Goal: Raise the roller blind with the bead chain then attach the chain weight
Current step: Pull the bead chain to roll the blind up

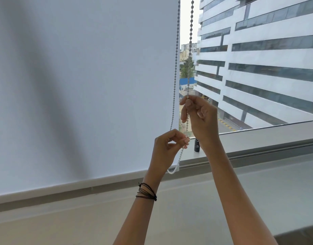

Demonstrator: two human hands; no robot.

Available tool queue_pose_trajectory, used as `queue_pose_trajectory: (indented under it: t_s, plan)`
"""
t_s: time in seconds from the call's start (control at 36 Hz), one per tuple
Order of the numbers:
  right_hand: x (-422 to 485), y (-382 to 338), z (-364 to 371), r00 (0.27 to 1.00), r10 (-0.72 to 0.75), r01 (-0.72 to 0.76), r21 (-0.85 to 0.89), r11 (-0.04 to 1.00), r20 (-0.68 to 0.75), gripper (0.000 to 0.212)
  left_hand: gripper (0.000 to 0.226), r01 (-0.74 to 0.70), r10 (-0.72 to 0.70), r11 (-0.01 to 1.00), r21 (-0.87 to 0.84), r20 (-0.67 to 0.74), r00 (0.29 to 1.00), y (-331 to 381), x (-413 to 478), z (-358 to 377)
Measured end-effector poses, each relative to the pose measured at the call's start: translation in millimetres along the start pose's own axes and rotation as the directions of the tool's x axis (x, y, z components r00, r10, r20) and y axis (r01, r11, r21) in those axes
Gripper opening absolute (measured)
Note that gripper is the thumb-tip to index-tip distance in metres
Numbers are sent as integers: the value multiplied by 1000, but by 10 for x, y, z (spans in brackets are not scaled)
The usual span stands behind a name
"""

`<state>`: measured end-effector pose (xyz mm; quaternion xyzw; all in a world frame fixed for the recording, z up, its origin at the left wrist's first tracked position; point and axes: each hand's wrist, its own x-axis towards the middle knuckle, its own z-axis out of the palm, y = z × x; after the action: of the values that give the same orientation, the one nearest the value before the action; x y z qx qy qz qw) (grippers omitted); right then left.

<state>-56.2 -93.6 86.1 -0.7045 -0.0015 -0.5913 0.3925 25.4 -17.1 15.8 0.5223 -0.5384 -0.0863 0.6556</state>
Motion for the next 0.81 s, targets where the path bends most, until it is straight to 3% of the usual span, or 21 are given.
queue_pose_trajectory:
  t_s: [0.25,0.5,0.81]
  plan:
    - [-216,129,-22,998,56,-55,-24,998,13,23,23,50,-50,999,17,8,999,-192,-132,55]
    - [-412,258,-21,995,100,-100,-4,995,5,25,15,96,-97,995,39,7,995,-311,-278,73]
    - [-589,392,-46,990,139,-139,-42,989,17,23,14,73,-82,976,204,33,996,-474,-351,95]
